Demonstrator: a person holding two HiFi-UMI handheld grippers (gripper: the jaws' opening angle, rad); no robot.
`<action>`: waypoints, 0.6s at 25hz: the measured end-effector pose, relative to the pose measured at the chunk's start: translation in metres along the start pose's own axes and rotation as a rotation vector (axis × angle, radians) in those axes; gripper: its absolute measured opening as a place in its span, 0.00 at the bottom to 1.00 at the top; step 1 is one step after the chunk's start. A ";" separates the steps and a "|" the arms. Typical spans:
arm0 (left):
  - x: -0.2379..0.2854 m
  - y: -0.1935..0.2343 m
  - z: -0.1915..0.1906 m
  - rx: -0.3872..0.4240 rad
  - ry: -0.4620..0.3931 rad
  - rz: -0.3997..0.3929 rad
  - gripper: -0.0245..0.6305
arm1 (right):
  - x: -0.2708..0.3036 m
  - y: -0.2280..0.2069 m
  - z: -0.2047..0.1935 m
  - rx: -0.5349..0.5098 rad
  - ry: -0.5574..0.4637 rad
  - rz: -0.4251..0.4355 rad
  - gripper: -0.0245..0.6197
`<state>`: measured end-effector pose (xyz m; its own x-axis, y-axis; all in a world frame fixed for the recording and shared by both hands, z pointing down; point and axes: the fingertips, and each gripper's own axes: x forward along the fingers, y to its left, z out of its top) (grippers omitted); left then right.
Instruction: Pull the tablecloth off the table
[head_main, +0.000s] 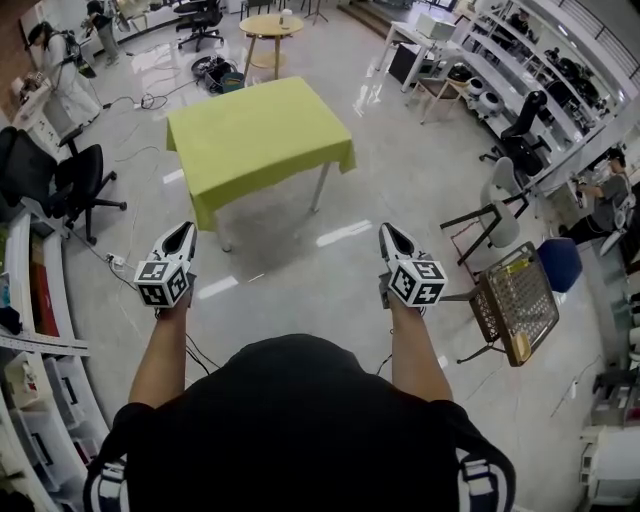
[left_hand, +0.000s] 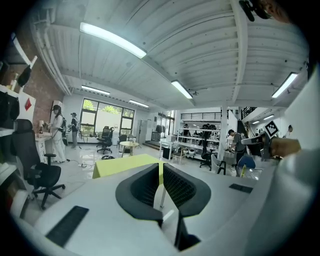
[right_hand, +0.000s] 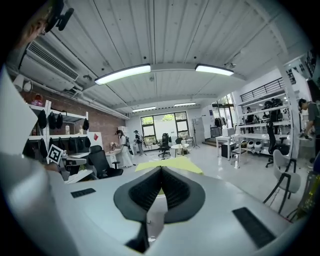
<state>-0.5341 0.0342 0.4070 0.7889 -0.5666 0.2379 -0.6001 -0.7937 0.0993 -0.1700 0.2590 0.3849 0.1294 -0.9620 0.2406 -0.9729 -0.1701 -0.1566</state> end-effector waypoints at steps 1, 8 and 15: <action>0.001 0.002 -0.001 0.000 0.001 -0.001 0.11 | 0.001 0.000 0.000 0.003 0.000 -0.005 0.06; 0.024 0.005 -0.007 -0.007 0.026 -0.015 0.11 | 0.022 -0.011 -0.004 0.034 0.013 -0.004 0.06; 0.076 -0.005 -0.013 0.003 0.054 -0.016 0.11 | 0.058 -0.060 -0.011 0.055 0.023 -0.009 0.06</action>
<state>-0.4732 -0.0020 0.4376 0.7898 -0.5416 0.2880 -0.5874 -0.8030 0.1007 -0.1067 0.2162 0.4190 0.1331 -0.9553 0.2641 -0.9597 -0.1908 -0.2063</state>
